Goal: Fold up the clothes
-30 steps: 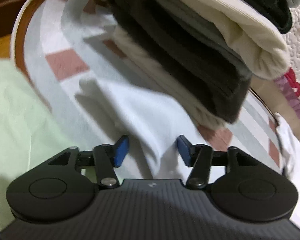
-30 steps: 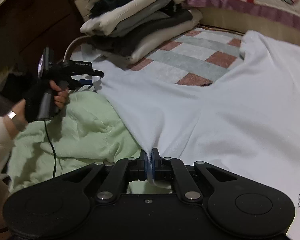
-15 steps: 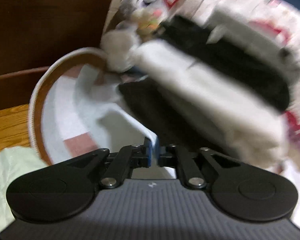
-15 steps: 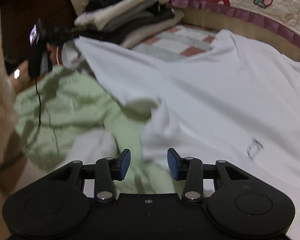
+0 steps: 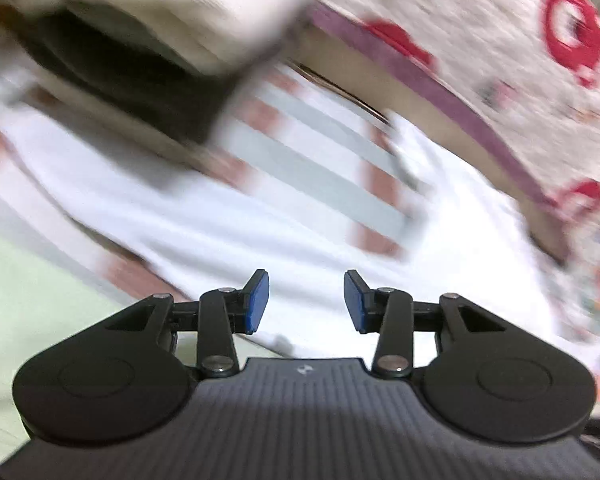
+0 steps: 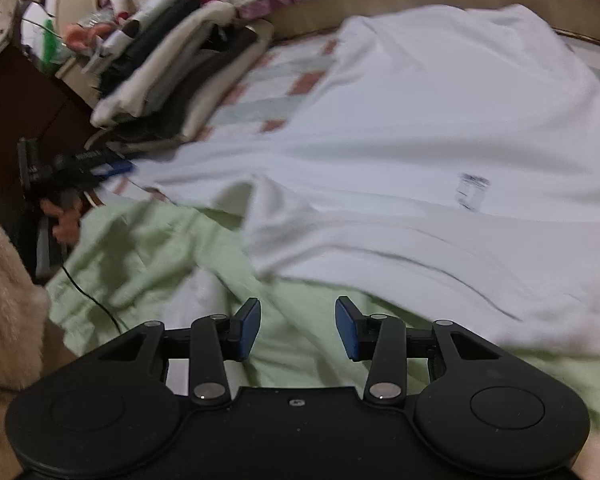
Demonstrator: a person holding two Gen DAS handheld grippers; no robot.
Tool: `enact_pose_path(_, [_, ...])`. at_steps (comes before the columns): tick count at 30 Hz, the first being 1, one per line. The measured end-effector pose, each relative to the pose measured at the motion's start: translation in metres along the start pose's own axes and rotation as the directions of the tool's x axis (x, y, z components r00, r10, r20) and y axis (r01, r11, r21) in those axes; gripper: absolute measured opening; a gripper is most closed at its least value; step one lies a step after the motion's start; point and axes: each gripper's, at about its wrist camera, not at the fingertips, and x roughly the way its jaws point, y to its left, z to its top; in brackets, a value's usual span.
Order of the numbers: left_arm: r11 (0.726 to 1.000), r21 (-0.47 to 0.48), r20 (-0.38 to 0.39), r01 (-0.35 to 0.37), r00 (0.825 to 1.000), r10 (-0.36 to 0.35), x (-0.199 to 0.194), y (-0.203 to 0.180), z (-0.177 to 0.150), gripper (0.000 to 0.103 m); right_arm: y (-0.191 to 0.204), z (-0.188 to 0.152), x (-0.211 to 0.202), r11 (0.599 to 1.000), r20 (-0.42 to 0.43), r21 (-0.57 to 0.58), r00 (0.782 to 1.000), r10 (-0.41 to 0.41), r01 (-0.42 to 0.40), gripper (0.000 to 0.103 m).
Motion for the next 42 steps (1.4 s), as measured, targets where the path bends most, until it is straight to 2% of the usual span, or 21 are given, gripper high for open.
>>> enact_pose_path(3, [0.986,0.146,-0.066,0.075,0.996,-0.066,0.014,-0.033,-0.024,0.04,0.0,-0.001,0.009,0.998,0.021,0.059,0.999,0.034,-0.035,0.053])
enact_pose_path(5, [0.96,0.255,-0.117,0.112,0.99,-0.084,0.022,-0.053,-0.038,0.04,0.001,-0.003,0.015,0.995,0.05,0.093,0.999,0.02,-0.025,0.054])
enact_pose_path(8, [0.885,0.426,-0.162,0.188,0.978,-0.129,0.025,-0.079,-0.057,0.045,0.006,-0.008,0.019,0.993,0.105,0.119,0.994,-0.007,-0.006,0.054])
enact_pose_path(11, [0.796,0.552,-0.208,0.247,0.966,-0.155,0.031,-0.101,-0.065,0.048,0.015,-0.012,0.015,0.999,0.183,0.04,0.983,0.004,-0.012,0.054])
enact_pose_path(12, [0.779,0.573,-0.22,0.255,0.963,-0.153,0.036,-0.105,-0.065,0.049,0.017,-0.012,0.018,1.0,0.192,0.015,0.981,-0.002,-0.001,0.05])
enact_pose_path(13, [0.762,0.592,-0.233,0.262,0.961,-0.15,0.041,-0.11,-0.065,0.05,0.019,-0.012,0.023,1.0,0.194,-0.008,0.981,-0.024,0.026,0.027])
enact_pose_path(14, [0.744,0.611,-0.245,0.27,0.958,-0.147,0.046,-0.115,-0.065,0.051,0.021,-0.01,0.028,0.998,0.189,-0.035,0.98,-0.052,0.06,0.012])
enact_pose_path(17, [0.713,0.642,-0.298,0.283,0.948,-0.109,0.063,-0.136,-0.072,0.054,0.018,-0.009,0.019,0.998,0.218,-0.048,0.975,-0.032,0.043,0.009])
enact_pose_path(20, [0.68,0.693,-0.272,0.239,0.96,-0.061,0.074,-0.142,-0.079,0.054,0.014,-0.009,0.007,0.999,0.252,-0.051,0.968,0.003,0.01,0.009])
enact_pose_path(21, [0.686,0.698,-0.237,0.205,0.97,-0.049,0.078,-0.143,-0.079,0.053,0.013,-0.009,0.003,0.999,0.264,-0.052,0.965,0.015,-0.001,0.009])
enact_pose_path(22, [0.704,0.684,-0.213,0.188,0.976,-0.054,0.079,-0.142,-0.077,0.043,0.012,-0.008,-0.001,0.998,0.275,-0.053,0.961,0.026,-0.012,0.009])
enact_pose_path(23, [0.721,0.671,-0.19,0.172,0.98,-0.057,0.08,-0.141,-0.075,0.004,0.011,-0.008,-0.005,0.998,0.286,-0.055,0.957,0.038,-0.023,0.009])
enact_pose_path(25, [0.71,0.698,-0.124,0.098,0.992,-0.015,0.073,-0.145,-0.071,0.002,0.01,-0.008,-0.014,0.996,0.288,-0.069,0.955,0.07,-0.052,0.009])
enact_pose_path(29, [0.698,0.714,-0.016,0.053,0.998,-0.059,0.019,-0.143,-0.063,0.002,0.017,-0.006,-0.03,0.981,0.185,-0.133,0.969,0.165,-0.142,0.009])
enact_pose_path(31, [0.684,0.728,-0.038,0.049,0.999,-0.031,0.014,-0.138,-0.069,0.002,0.015,-0.008,-0.031,0.973,0.104,-0.138,0.974,0.201,-0.186,0.009])
enact_pose_path(33, [0.67,0.742,-0.072,0.036,0.997,0.026,0.023,-0.131,-0.081,0.002,0.008,-0.011,-0.02,0.971,0.046,-0.08,0.972,0.231,-0.227,0.009])
enact_pose_path(35, [0.688,0.725,-0.126,0.036,0.989,0.081,0.041,-0.125,-0.092,0.002,0.005,-0.014,-0.007,0.974,-0.018,-0.035,0.975,0.222,-0.222,0.009])
enact_pose_path(37, [0.692,0.721,-0.133,0.03,0.987,0.096,0.047,-0.123,-0.096,0.002,0.007,-0.016,-0.002,0.981,-0.071,-0.014,0.979,0.193,-0.194,0.01])
enact_pose_path(38, [0.69,0.723,-0.133,0.03,0.986,0.097,0.047,-0.123,-0.095,0.002,0.004,-0.016,-0.008,0.983,-0.068,0.004,0.981,0.184,-0.184,0.011])
enact_pose_path(41, [0.727,0.684,-0.177,0.062,0.981,0.083,0.047,-0.119,-0.085,0.004,-0.015,-0.014,-0.045,0.987,-0.004,0.084,0.99,0.139,-0.138,0.015])
enact_pose_path(42, [0.728,0.682,-0.188,0.074,0.979,0.077,0.047,-0.117,-0.083,0.004,-0.026,-0.012,-0.06,0.988,0.025,0.123,0.996,0.09,-0.093,0.024])
